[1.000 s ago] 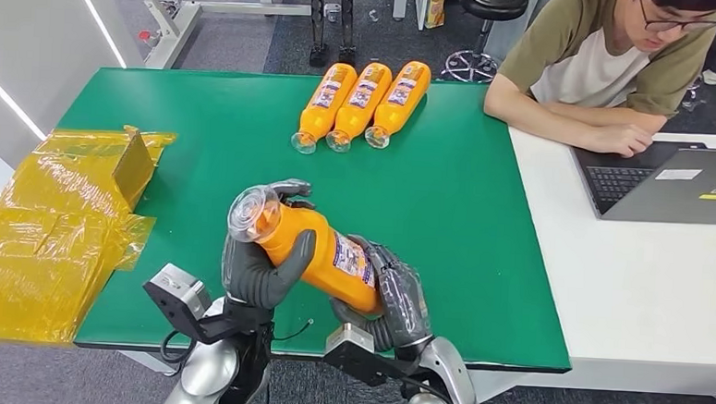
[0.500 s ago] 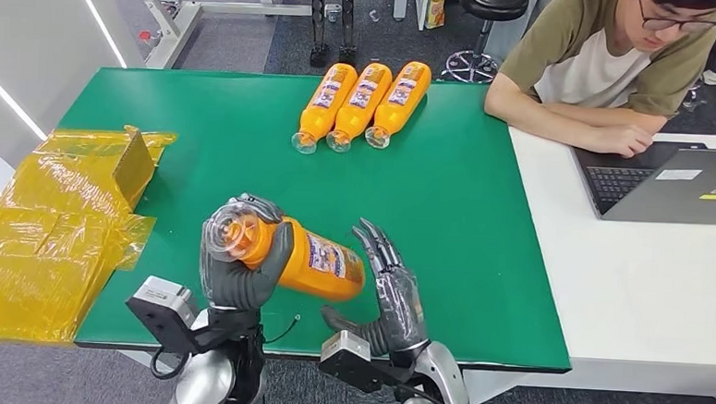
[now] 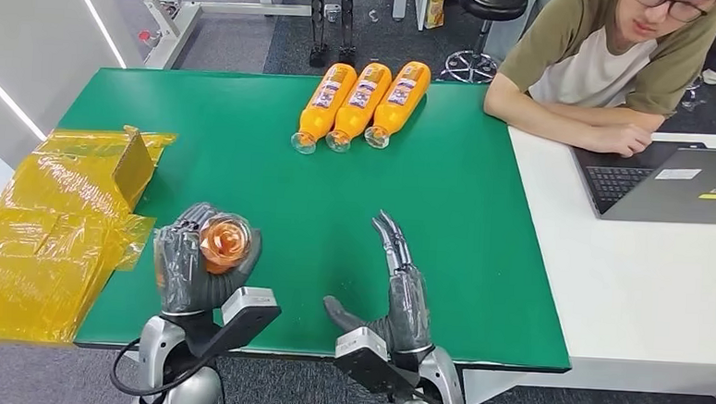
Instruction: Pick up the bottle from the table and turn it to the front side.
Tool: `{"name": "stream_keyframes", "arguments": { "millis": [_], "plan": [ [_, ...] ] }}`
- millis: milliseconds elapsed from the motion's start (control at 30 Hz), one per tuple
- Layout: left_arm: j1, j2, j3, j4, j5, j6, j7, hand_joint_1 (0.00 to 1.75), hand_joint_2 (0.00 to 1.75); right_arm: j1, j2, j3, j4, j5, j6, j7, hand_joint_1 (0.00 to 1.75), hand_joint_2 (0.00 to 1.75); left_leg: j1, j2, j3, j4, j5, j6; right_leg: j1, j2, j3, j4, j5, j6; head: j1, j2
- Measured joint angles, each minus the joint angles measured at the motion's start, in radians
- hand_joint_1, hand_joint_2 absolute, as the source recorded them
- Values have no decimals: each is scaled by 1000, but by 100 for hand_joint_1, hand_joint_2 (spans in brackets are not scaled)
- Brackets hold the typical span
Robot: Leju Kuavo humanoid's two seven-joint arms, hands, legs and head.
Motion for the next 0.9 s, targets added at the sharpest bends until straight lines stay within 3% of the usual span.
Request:
{"name": "stream_keyframes", "arguments": {
  "millis": [167,300,433,567,700,900],
  "plan": [
    [-20,116,96,17,-127,-63,54,175,175,25,-1,-8,-31,-35,-18,-33,0,175,1,1,0,0,0,-1,0,1,0,1,0,-1,0,0],
    [-83,266,136,119,-225,-85,61,175,175,31,-3,-10,-43,-77,12,-73,0,175,1,2,1,0,2,-3,1,2,-1,2,0,-2,0,0],
    [-154,410,162,247,-223,-114,-9,175,175,31,-5,-11,-55,-95,38,-88,0,175,2,4,1,0,3,-5,2,4,-2,3,1,-4,0,0],
    [-231,516,154,374,-176,-232,-174,175,175,27,-10,-11,-68,-113,54,-92,0,175,2,4,1,0,3,-5,2,4,-3,3,2,-4,0,0],
    [-328,571,117,496,-124,-361,-307,175,175,26,-19,-17,-83,-118,61,-93,0,175,2,4,0,0,4,-5,2,4,-3,3,2,-5,0,0],
    [-460,570,26,644,-140,-379,-337,175,175,26,-22,-20,-98,-103,75,-89,0,175,1,4,0,0,4,-5,2,4,-3,3,3,-5,0,0]
  ]
}}
